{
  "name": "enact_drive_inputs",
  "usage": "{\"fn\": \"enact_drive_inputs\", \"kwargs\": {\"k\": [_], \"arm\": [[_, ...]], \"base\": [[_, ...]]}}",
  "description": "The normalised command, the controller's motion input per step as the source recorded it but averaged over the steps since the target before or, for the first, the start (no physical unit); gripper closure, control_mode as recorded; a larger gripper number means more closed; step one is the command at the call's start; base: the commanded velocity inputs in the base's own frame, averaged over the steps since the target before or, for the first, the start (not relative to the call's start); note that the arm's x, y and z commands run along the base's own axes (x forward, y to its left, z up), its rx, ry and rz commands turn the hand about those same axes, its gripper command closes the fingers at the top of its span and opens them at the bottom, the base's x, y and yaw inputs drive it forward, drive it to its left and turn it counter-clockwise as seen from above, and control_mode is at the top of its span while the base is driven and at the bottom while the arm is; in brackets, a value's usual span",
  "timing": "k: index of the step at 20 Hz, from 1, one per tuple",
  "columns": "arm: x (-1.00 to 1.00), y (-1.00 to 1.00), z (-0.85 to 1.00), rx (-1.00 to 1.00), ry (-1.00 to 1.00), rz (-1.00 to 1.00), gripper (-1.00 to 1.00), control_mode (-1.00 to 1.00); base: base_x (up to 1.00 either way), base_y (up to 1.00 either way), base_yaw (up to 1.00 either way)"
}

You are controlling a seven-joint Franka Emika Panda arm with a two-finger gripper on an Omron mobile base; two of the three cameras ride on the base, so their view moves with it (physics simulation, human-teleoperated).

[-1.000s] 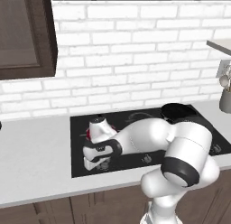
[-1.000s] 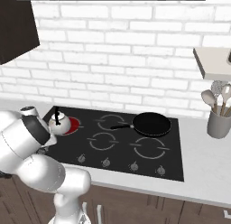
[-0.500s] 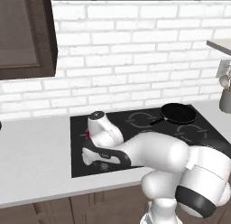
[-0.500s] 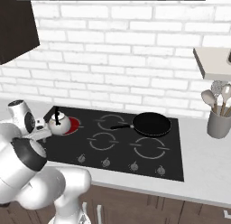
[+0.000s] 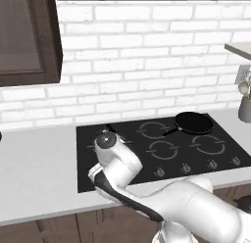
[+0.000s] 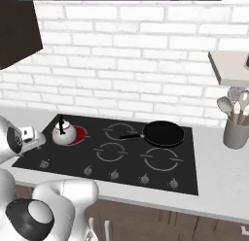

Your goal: Pick the kettle from the counter and place it on a stove burner. Then turn the burner on.

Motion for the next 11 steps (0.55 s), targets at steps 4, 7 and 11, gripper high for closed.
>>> {"fn": "enact_drive_inputs", "kwargs": {"k": [4, 7, 11], "arm": [[-0.49, 0.00, 0.43, 0.00, -0.45, 0.00, -1.00, -1.00], [-0.45, 0.00, 0.49, 0.00, -0.44, 0.00, -1.00, -1.00], [-0.40, 0.00, 0.52, 0.00, -0.38, 0.00, -1.00, -1.00]], "base": [[0.00, 0.00, 0.00], [0.00, 0.00, 0.00], [0.00, 0.00, 0.00]]}}
